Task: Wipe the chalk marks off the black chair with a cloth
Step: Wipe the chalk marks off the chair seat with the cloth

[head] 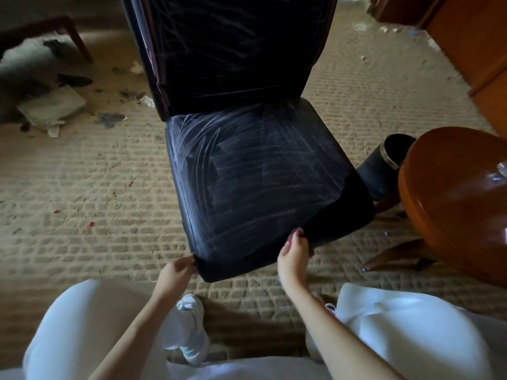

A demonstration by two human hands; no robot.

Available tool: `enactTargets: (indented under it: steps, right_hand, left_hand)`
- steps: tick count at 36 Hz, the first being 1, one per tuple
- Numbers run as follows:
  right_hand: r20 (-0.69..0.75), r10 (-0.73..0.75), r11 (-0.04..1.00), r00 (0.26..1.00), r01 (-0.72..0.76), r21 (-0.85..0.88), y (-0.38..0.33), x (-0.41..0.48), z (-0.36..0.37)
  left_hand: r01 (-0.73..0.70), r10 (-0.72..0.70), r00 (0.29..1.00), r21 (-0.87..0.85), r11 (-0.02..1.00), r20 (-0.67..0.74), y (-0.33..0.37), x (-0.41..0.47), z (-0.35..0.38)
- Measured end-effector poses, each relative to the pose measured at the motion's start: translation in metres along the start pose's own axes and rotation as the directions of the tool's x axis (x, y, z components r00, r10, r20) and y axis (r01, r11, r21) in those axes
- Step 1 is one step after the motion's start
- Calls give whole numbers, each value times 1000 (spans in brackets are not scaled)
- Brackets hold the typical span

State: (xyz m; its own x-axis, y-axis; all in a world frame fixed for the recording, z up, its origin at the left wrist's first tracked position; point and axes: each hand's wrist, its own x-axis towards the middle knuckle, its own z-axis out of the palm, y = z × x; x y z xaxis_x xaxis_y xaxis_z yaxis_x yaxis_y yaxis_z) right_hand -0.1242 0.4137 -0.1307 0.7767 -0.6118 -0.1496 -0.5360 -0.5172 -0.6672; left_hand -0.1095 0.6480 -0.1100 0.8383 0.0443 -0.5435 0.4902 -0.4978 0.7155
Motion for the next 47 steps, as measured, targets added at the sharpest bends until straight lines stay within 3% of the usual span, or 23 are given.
enactTargets:
  steps: [5,8,12,16,17,19,22,24,30,39,47]
  right_hand:
    - [71,-166,985,984,162,58,-4,-48,34]
    - [277,-224,972,935,194,130,-10,-73,45]
    - [378,-432,897,818,434,86,-7,-95,65]
    - [482,-655,721,582,673,166,-14,-108,74]
    - [480,-680,694,554,698,178,-13,-107,74]
    - [427,-670,722,607,667,184,-10,-99,62]
    - [213,-614,789,760,597,143,6,-69,30]
    - [61,-562,827,825,558,64,20,-41,4]
    - [-191,-412,908,891,385,-164,30,24,-52]
    - [-162,-192,973,968,166,-158,-2,-1,11]
    - [21,-396,901,918,393,-186,-16,-47,37]
  left_hand:
    - [-16,13,998,45,999,58,-1,-2,1]
    - [-2,-2,998,65,998,64,-2,-2,1]
    - [-11,6,998,91,996,63,-5,-1,0]
    - [5,-6,1000,56,998,22,-2,-1,1]
    - [8,-8,1000,38,999,13,-2,0,0]
    - [20,-20,999,15,1000,25,-5,3,-2]
    - [47,-46,998,-13,999,41,-7,5,-5]
    - [30,-30,999,-15,999,43,-6,6,-5]
    - [-6,8,998,-29,1000,59,-3,4,-5]
    - [42,-34,992,-57,997,121,-4,7,-4]
    - [52,-40,990,-82,995,135,-1,7,-1]
